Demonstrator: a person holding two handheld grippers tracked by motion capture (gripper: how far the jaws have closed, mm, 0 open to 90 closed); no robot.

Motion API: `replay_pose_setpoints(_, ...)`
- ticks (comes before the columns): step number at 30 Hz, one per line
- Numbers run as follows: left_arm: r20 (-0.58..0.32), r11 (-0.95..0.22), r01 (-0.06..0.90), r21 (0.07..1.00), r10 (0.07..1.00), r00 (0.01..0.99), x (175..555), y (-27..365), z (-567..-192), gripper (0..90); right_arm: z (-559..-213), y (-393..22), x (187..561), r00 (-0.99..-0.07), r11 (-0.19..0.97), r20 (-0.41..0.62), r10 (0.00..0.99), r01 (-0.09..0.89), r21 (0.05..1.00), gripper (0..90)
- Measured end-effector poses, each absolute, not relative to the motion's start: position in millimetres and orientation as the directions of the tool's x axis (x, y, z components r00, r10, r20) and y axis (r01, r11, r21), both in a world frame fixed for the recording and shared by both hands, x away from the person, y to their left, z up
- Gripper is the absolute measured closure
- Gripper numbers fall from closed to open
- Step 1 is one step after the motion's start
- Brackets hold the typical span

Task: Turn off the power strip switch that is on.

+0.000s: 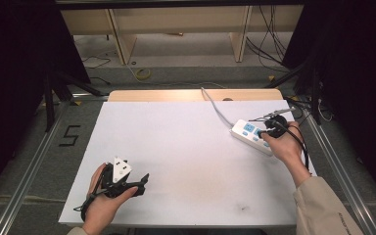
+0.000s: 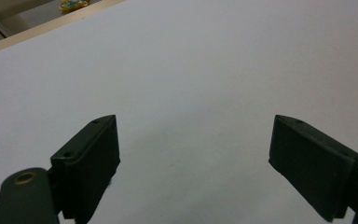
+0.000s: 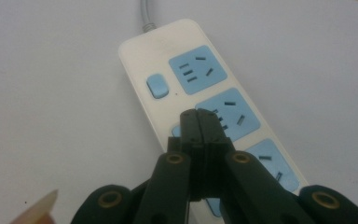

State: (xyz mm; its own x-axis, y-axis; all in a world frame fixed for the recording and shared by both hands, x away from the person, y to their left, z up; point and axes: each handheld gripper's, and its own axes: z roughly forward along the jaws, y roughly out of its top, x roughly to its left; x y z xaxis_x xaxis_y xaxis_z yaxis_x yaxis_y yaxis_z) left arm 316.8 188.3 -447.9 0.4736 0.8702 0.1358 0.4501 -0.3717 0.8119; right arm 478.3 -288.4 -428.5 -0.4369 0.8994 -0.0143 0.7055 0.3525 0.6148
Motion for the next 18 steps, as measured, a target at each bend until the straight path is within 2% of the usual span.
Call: replay_pose_setpoints(18, 0.136, -0.371, 0.45, 0.812, 0.871, 0.472, 316.9, 189.0, -447.5, 15.7, -440.0, -283.2, 491.6, -0.442, 0.362, -0.001, 0.897, 0.733, 0.576, 90.0)
